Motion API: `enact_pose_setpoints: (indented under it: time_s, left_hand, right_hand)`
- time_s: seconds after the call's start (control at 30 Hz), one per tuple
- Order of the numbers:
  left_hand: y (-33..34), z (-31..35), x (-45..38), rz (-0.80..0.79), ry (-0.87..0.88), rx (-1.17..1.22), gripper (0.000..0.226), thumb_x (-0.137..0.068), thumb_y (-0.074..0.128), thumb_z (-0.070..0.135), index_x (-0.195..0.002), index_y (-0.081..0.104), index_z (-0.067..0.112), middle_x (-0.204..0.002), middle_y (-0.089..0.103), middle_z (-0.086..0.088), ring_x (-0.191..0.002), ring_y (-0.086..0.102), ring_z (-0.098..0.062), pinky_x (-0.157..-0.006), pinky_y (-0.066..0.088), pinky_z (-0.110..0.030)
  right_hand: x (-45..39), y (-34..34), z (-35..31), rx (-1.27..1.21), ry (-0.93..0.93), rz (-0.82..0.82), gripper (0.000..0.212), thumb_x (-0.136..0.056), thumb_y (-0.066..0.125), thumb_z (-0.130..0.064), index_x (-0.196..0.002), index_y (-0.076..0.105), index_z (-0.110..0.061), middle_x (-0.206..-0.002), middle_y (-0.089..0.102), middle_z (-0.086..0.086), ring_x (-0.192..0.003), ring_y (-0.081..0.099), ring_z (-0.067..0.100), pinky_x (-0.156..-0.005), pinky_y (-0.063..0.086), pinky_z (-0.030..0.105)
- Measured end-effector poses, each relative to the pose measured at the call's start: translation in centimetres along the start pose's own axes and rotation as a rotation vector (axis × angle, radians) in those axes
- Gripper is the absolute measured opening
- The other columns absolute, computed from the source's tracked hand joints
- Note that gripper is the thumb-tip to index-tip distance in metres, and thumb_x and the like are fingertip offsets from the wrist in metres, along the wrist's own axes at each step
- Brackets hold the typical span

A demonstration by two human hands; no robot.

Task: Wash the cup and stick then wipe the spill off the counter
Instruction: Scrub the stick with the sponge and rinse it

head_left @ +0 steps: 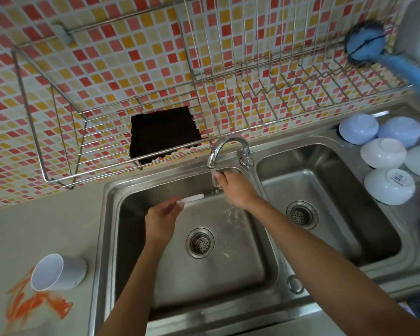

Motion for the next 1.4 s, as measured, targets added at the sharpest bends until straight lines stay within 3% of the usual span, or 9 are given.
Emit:
enact_pose_setpoints:
  time_s: [0.17, 0.27, 0.37, 0.47, 0.73, 0.87, 0.97, 1.07, 1.4]
  left_hand:
    - [2.4, 2.0, -0.8, -0.055, 0.056, -0.058, 0.026, -0.089, 0.067, 0.024, -0.115, 0.07, 0.018, -0.106, 0.072, 0.004, -0.086, 0.061, 0.002, -0.083, 0.043, -0.016]
    - [4.0, 3.1, -1.6, -0.068, 0.069, -0.058, 0.025, -0.088, 0.068, 0.025, -0.112, 0.072, 0.02, -0.101, 0.073, 0.006, -0.077, 0.062, 0.001, -0.08, 0.05, -0.018]
    - [5.5, 4.2, -2.5, -0.085, 0.114, -0.057, 0.024, -0.087, 0.07, 0.02, -0.111, 0.073, 0.017, -0.098, 0.075, 0.001, -0.077, 0.064, -0.001, -0.077, 0.048, -0.004]
    - [6.2, 4.6, -3.0, -0.078, 0.131, -0.105, 0.023, -0.087, 0.07, 0.018, -0.109, 0.074, 0.018, -0.098, 0.075, 0.0, -0.079, 0.065, -0.003, -0.069, 0.04, 0.006]
    - [4.9, 3.6, -2.1, -0.048, 0.179, -0.281, 0.016, -0.09, 0.064, 0.026, -0.093, 0.077, 0.016, -0.076, 0.071, 0.003, -0.064, 0.059, -0.006, -0.058, 0.041, -0.003]
    - [1.4, -1.9, 0.8, 0.021, 0.065, -0.319, 0.028, -0.09, 0.064, 0.037, -0.074, 0.071, 0.014, -0.052, 0.055, 0.01, -0.056, 0.058, -0.012, -0.053, 0.04, -0.021]
    - [1.0, -4.4, 2.0, 0.017, -0.014, -0.346, 0.023, -0.089, 0.065, 0.036, -0.084, 0.074, 0.015, -0.07, 0.067, 0.003, -0.072, 0.066, -0.017, -0.063, 0.039, -0.021]
    - [0.6, -4.6, 3.3, 0.074, 0.029, -0.32, 0.017, -0.088, 0.069, 0.026, -0.096, 0.075, 0.014, -0.089, 0.074, -0.005, -0.079, 0.068, -0.02, -0.071, 0.049, -0.026]
    - [-3.2, -4.3, 7.3, 0.143, 0.248, -0.322, 0.015, -0.086, 0.071, 0.02, -0.094, 0.075, 0.008, -0.085, 0.073, -0.011, -0.077, 0.069, -0.026, -0.072, 0.056, -0.036]
  right_hand:
    - [-0.2, -2.1, 4.9, 0.102, 0.167, 0.045, 0.059, -0.105, 0.023, -0.045, -0.058, 0.043, -0.016, -0.062, 0.049, 0.004, -0.068, 0.054, 0.023, -0.076, 0.047, 0.035]
    - [-0.7, -2.6, 6.8, 0.031, 0.21, 0.028, 0.047, -0.106, 0.03, -0.035, -0.092, 0.065, -0.007, -0.093, 0.067, 0.011, -0.091, 0.062, 0.029, -0.083, 0.046, 0.034]
    - [-1.4, -2.3, 6.9, -0.023, 0.184, -0.089, 0.038, -0.106, 0.033, -0.022, -0.137, 0.051, -0.012, -0.123, 0.063, 0.011, -0.098, 0.059, 0.023, -0.085, 0.042, 0.027]
    - [-1.9, -2.7, 7.5, -0.017, 0.204, -0.105, 0.042, -0.106, 0.031, -0.024, -0.147, 0.038, -0.018, -0.145, 0.048, 0.013, -0.122, 0.052, 0.031, -0.099, 0.04, 0.035]
    - [0.2, -5.8, 8.9, -0.256, 0.367, 0.33, 0.033, -0.103, 0.041, -0.037, -0.108, 0.061, -0.011, -0.089, 0.065, 0.008, -0.083, 0.063, 0.025, -0.068, 0.042, 0.028]
    - [3.8, 1.8, 7.6, -0.151, 0.512, 0.072, 0.037, -0.098, 0.041, -0.025, -0.124, 0.048, 0.001, -0.113, 0.059, 0.02, -0.104, 0.058, 0.035, -0.085, 0.046, 0.037]
    - [5.9, 5.8, 7.5, 0.034, 0.458, -0.134, 0.04, -0.094, 0.049, -0.015, -0.132, 0.047, -0.002, -0.125, 0.059, 0.02, -0.116, 0.057, 0.037, -0.092, 0.047, 0.038]
    - [6.6, 6.0, 5.4, 0.092, 0.306, -0.106, 0.033, -0.1, 0.048, -0.015, -0.132, 0.052, -0.01, -0.122, 0.063, 0.014, -0.11, 0.06, 0.03, -0.087, 0.045, 0.032]
    - [10.6, 6.6, 0.8, 0.104, 0.158, 0.034, 0.026, -0.098, 0.05, -0.007, -0.121, 0.062, -0.01, -0.114, 0.068, 0.015, -0.104, 0.062, 0.03, -0.075, 0.043, 0.026]
Point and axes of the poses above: each hand's wrist, its own x-axis away from the middle knuckle, its own y-axis out of the palm, z = x × y, the point moved 8 cm from there along -x, towards the middle knuckle
